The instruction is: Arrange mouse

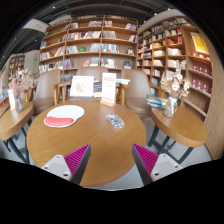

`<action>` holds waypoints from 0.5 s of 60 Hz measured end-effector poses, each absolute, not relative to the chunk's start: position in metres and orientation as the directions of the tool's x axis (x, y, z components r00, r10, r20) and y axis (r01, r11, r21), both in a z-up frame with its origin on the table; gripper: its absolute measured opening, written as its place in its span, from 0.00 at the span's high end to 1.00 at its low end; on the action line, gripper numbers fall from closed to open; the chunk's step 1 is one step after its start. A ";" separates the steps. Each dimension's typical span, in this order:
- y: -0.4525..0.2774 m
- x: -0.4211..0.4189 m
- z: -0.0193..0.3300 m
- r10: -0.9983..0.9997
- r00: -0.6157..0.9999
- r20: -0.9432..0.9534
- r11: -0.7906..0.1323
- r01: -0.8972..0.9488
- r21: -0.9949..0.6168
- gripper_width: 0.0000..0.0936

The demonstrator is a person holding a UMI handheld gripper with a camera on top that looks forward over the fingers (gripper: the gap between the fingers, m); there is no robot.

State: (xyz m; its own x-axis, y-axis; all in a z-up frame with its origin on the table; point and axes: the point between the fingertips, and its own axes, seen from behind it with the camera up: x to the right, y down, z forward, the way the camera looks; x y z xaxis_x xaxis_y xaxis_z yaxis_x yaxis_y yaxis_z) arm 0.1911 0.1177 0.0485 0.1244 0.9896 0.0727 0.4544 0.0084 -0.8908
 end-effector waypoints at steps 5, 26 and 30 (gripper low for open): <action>0.128 0.175 0.044 0.991 0.119 0.066 0.003 0.462 -0.887 0.09; 0.160 0.076 0.011 0.990 0.105 0.093 0.024 0.526 -0.850 0.09; 0.162 0.058 0.007 0.990 0.101 0.097 0.027 0.540 -0.841 0.09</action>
